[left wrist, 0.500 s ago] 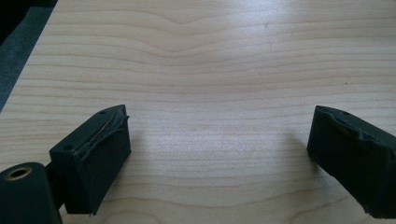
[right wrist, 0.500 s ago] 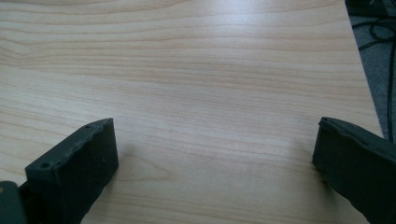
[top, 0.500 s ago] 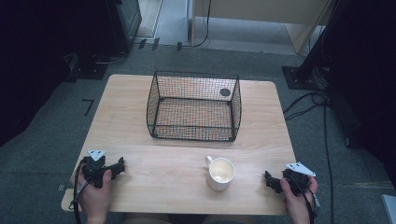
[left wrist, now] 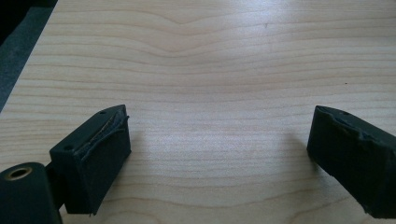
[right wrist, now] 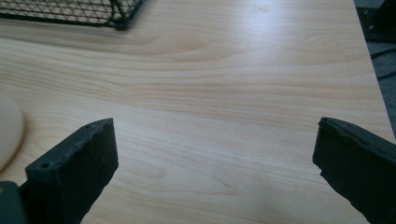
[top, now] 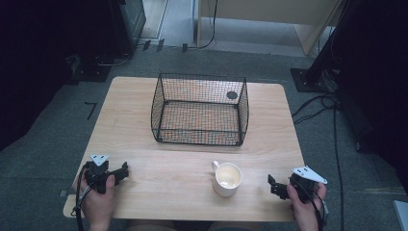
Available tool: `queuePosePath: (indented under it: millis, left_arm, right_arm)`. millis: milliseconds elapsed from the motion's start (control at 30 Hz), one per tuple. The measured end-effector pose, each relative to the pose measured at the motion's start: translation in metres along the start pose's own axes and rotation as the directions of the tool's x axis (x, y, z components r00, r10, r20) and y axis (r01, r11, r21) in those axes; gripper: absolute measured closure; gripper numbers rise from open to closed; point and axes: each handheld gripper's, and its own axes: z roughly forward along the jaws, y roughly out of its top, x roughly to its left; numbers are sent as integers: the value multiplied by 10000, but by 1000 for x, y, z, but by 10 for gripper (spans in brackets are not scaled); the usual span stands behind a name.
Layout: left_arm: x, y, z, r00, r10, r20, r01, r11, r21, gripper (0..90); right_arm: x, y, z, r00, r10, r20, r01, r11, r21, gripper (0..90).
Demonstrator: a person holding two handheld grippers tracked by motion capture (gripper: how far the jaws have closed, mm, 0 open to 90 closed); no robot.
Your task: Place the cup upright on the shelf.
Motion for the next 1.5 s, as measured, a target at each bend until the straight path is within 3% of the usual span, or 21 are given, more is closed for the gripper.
queuePosePath:
  millis: [533, 867, 1500]
  left_arm:
    - [-1, 0, 0, 10000, 48, 58, -48, 10000, -7, 64]
    - [-1, 0, 0, 10000, 50, 59, -50, 10000, -13, 63]
    - [-1, 0, 0, 10000, 47, 58, -47, 10000, -2, 64]
  right_arm:
    - [30, 19, -22, 9967, -357, -733, 325, 9984, -453, 0]
    - [49, 24, -27, 9912, -653, -1150, 585, 9964, -618, 0]
    - [93, 28, -30, 9702, -1243, -2081, 1098, 9907, -799, 0]
